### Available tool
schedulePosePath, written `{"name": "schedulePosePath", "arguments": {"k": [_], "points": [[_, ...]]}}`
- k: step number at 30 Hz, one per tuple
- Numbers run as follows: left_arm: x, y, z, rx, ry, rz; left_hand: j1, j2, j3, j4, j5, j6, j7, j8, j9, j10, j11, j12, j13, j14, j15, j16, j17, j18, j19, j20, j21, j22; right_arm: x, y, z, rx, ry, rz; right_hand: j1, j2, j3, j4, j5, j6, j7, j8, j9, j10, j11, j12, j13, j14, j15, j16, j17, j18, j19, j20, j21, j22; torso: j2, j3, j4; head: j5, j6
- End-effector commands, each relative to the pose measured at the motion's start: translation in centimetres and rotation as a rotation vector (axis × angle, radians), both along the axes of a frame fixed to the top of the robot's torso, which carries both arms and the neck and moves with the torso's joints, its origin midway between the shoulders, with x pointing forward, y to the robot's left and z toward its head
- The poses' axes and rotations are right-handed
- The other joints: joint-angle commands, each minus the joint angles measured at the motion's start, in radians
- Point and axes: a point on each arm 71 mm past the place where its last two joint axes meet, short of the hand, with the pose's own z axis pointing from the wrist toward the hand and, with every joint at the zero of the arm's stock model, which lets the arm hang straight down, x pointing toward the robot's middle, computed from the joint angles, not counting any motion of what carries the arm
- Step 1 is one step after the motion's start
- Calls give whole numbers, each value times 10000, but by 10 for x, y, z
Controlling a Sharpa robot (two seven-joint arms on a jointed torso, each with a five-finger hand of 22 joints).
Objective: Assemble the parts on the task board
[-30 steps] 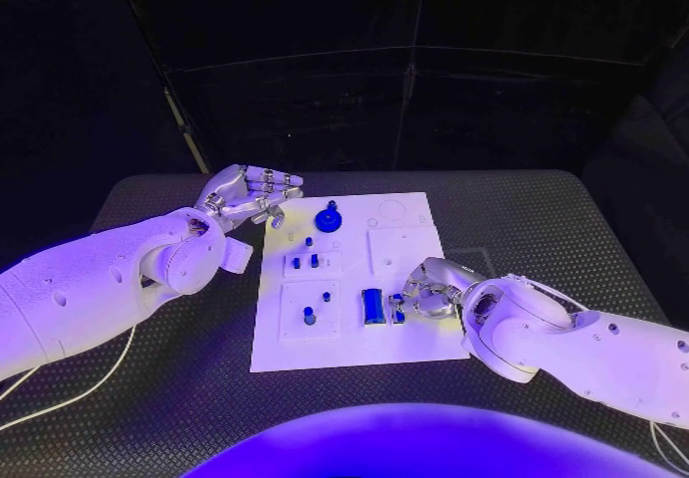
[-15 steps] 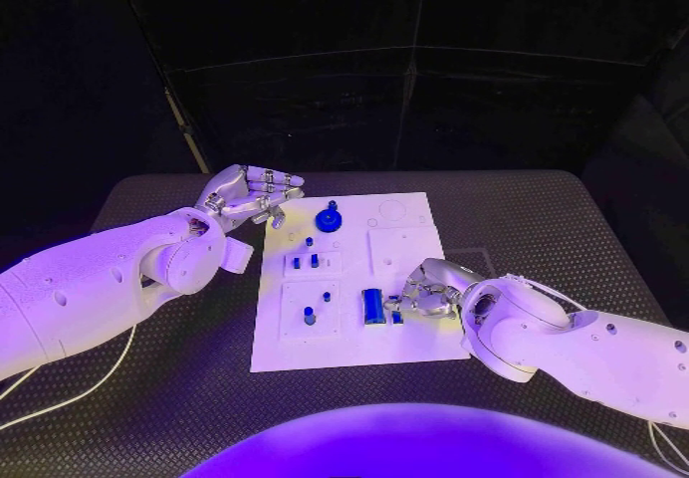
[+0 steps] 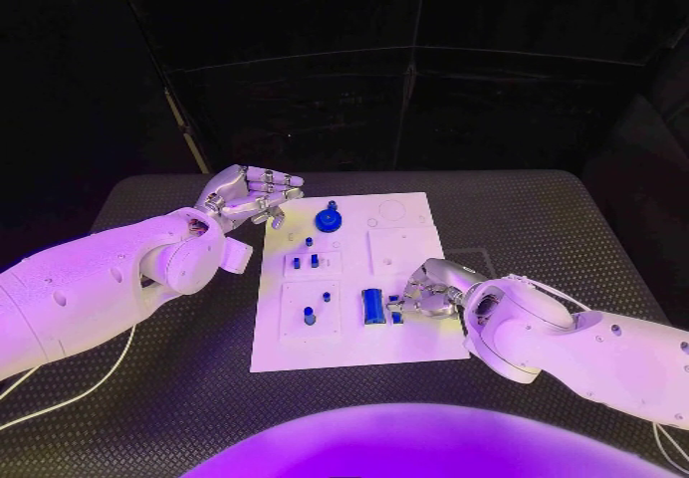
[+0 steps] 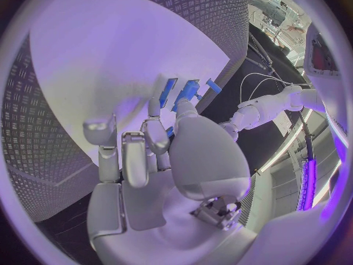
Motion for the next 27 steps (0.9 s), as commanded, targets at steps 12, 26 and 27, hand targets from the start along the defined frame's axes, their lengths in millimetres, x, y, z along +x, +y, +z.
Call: {"name": "schedulePosePath", "arguments": {"k": [12,26,27], "points": [[3,0,0,-143,-58,-5,-142,0,-35,35,-61,-29,41,-69,-3,-79,30,22,22,-176,-9,-190,-322,200,-222,18,-393,-219,13,-31,15,5122,8,-977,1005,166,-364,-69,420,-1510,693,-804,-322,-2455,582,-3526,-3071,3,412,-2002,-1537,703,-2039,378,-2604,-3693,-157,-54,-17,-111,2],[21,15,-12,-1284,214,1489,-285,-68,-185,158,-79,-136,-10,-157,-15,-472,359,-269,-155,-4389,882,-7712,-6019,254,-4196,825,-5275,-3487,100,-68,25,9180,-807,-2327,2297,1003,-523,-985,-233,-1418,1521,-2481,-2027,-4124,1750,-8958,-9053,-4137,1784,-12435,-9869,671,-4581,1935,-8331,-7277,-817,-206,-61,-223,2],[24,16,-14,-1327,190,1609,-286,-10,-219,180,-64,-143,-58,-165,-10,-497,404,-358,-169,-4416,971,-8183,-6254,274,-4345,980,-5600,-3811,105,-66,23,9299,-861,-2353,2322,1034,-519,-1116,-289,-1332,1499,-2633,-2177,-4082,1771,-9178,-9420,-4359,1945,-12868,-10185,734,-4596,1990,-8598,-7446,-867,-209,-68,-229,5]]}}
